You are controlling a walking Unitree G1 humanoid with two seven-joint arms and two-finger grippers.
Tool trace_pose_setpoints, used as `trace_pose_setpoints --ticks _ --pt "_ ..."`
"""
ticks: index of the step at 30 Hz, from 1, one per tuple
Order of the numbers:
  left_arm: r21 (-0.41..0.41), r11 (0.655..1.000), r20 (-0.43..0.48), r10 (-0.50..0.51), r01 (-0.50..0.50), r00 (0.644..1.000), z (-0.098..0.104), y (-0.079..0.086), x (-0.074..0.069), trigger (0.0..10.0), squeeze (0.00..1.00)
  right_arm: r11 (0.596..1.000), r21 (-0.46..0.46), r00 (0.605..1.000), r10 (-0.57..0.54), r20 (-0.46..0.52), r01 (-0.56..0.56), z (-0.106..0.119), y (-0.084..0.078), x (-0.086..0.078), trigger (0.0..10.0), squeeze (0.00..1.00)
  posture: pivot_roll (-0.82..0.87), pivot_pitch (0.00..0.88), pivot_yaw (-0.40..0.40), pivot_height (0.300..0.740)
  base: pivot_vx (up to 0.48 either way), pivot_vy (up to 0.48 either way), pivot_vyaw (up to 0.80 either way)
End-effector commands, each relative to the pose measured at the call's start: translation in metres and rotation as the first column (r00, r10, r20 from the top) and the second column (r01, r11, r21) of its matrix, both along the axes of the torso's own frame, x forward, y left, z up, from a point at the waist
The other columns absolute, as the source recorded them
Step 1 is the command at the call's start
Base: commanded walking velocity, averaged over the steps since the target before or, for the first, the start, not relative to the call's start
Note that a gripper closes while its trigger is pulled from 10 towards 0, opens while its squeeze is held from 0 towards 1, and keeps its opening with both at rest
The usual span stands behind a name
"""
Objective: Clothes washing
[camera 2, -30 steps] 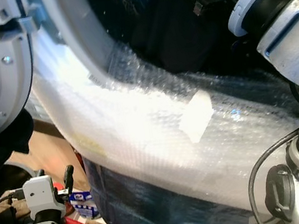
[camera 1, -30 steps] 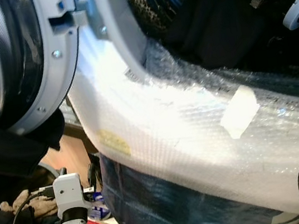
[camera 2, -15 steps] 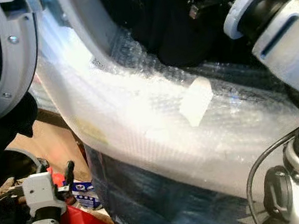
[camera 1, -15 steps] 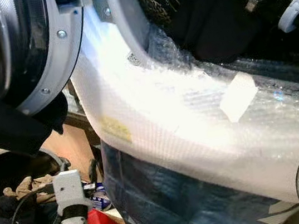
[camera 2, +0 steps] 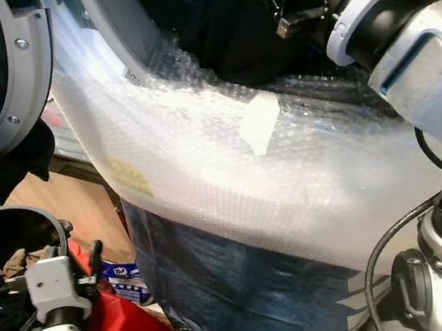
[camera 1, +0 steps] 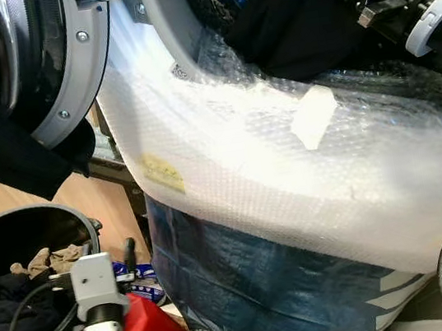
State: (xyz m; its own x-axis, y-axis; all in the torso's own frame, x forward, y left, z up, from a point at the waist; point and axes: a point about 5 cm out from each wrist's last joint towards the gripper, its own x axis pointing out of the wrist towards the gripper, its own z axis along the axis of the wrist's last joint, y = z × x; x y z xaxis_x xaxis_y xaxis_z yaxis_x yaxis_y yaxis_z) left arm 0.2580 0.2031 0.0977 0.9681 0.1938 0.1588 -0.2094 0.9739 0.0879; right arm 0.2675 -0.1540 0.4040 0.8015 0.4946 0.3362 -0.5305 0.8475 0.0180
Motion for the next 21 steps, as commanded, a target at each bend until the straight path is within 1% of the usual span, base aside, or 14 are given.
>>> trace_pose_setpoints --ticks 1,9,12,14,15,16,18,20,21 --pt "-0.003 1.0 -0.017 -0.016 0.016 1.0 -0.003 -0.006 0.001 10.0 0.0 1.0 0.011 0.999 -0.003 0.05 0.002 0.008 -0.002 -0.006 10.0 0.0 -0.02 0.118 -0.081 0.74 0.0 0.0 0.0" --pt "0.004 1.0 -0.011 -0.019 0.019 1.0 0.0 -0.005 0.002 10.0 0.0 1.0 0.019 0.999 0.014 0.049 -0.015 0.008 0.0 -0.005 10.0 0.0 -0.02 0.119 -0.08 0.74 0.0 0.0 0.0" --pt "0.006 1.0 -0.005 -0.027 0.027 1.0 0.002 -0.007 0.003 10.0 0.0 0.999 0.042 0.999 -0.002 0.043 0.001 0.007 0.002 -0.002 10.0 0.0 -0.02 0.119 -0.079 0.74 0.0 0.0 0.0" --pt "0.006 1.0 -0.006 -0.031 0.031 1.0 0.001 -0.007 0.004 10.0 0.0 0.993 0.113 0.999 -0.024 0.047 0.019 0.012 0.005 0.006 10.0 0.0 -0.02 0.116 -0.076 0.74 0.0 0.0 0.0" --pt "0.005 0.999 -0.007 -0.034 0.034 0.999 0.001 -0.008 0.005 10.0 0.0 0.985 0.161 0.997 -0.064 0.038 0.058 0.016 0.006 0.014 10.0 0.0 -0.02 0.116 -0.075 0.74 0.0 0.0 0.0" --pt "0.005 0.999 -0.007 -0.035 0.035 0.999 0.001 -0.009 0.005 10.0 0.0 0.979 0.178 0.995 -0.1 0.022 0.095 0.018 0.006 0.02 10.0 0.0 -0.02 0.116 -0.075 0.74 0.0 0.0 0.0" --pt "0.004 0.999 -0.006 -0.038 0.038 0.999 0.002 -0.01 0.006 10.0 0.0 0.962 0.215 0.986 -0.166 -0.026 0.168 0.02 0.005 0.034 10.0 0.0 -0.02 0.111 -0.073 0.74 0.0 0.0 0.0" --pt "0.005 0.999 -0.005 -0.041 0.041 0.999 0.002 -0.011 0.006 10.0 0.0 0.931 0.269 0.969 -0.233 -0.084 0.247 0.023 0.003 0.05 10.0 0.0 -0.01 0.108 -0.077 0.74 0.0 0.0 0.0" --pt "0.005 0.999 -0.005 -0.042 0.042 0.999 0.002 -0.011 0.006 10.0 0.0 0.921 0.286 0.964 -0.248 -0.098 0.266 0.024 0.003 0.054 10.0 0.0 -0.01 0.108 -0.077 0.74 0.0 0.0 0.0"
